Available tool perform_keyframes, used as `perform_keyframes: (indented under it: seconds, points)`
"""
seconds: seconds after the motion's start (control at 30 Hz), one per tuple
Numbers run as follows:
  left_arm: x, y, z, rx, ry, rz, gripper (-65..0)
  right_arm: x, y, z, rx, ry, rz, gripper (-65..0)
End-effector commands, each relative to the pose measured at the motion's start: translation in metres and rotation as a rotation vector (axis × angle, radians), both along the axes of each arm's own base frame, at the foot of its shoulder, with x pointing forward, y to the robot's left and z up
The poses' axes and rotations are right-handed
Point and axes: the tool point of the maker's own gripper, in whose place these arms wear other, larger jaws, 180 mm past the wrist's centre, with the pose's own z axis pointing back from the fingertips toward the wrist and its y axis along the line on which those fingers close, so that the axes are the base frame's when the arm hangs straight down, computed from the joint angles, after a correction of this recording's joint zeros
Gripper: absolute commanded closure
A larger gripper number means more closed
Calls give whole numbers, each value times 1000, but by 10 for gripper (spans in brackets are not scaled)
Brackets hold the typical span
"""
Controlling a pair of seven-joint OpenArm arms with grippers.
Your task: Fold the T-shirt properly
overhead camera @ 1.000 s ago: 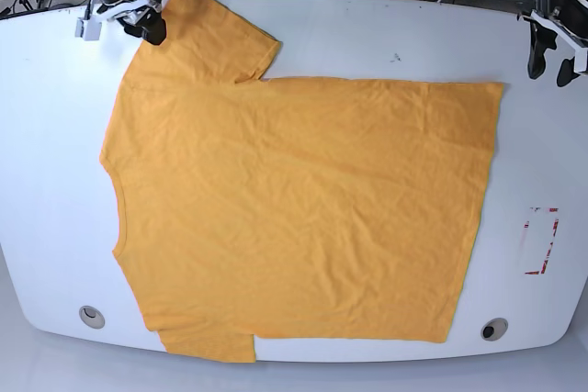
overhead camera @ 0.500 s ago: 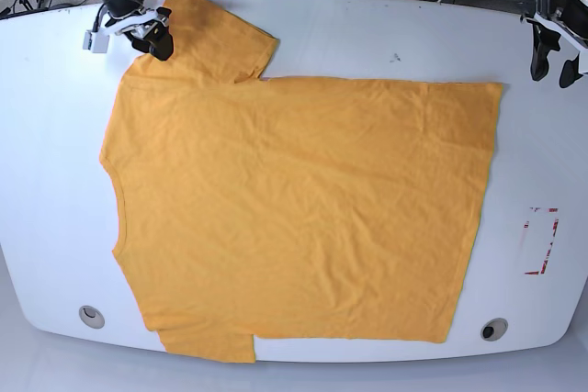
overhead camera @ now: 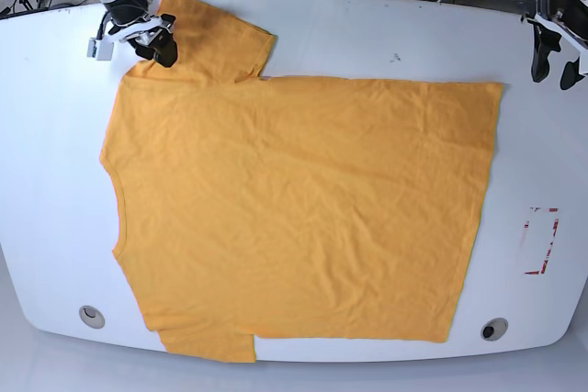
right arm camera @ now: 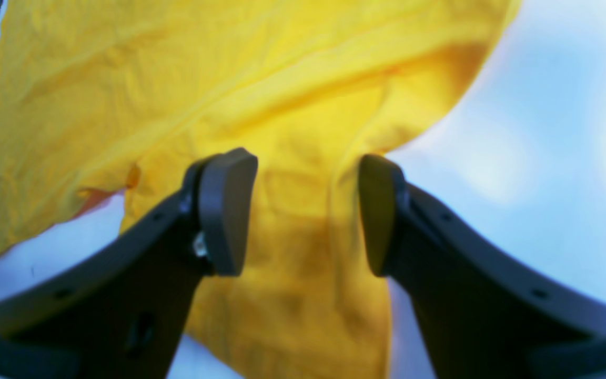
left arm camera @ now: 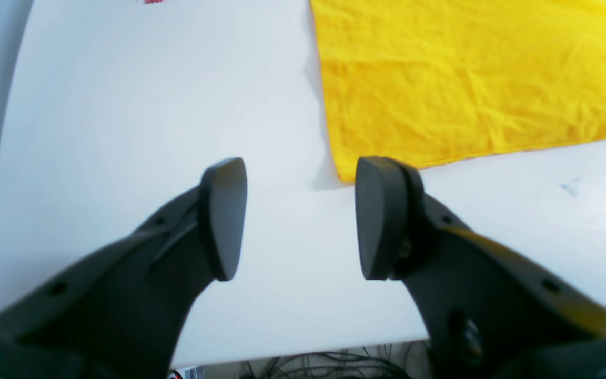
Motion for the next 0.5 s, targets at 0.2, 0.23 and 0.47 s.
perform_keyframes:
  seconds: [0.2, 0.23, 0.47]
  points:
    - [5, 3, 11, 16, -38, -8, -311, -22, 8, -11, 9, 73, 27, -329]
    - [5, 3, 12, 15, -38, -8, -311, -23, 9, -11, 10, 74, 29, -329]
    - [6, 1, 13, 12, -39, -12, -311, -25, 16, -13, 16, 83, 49, -332]
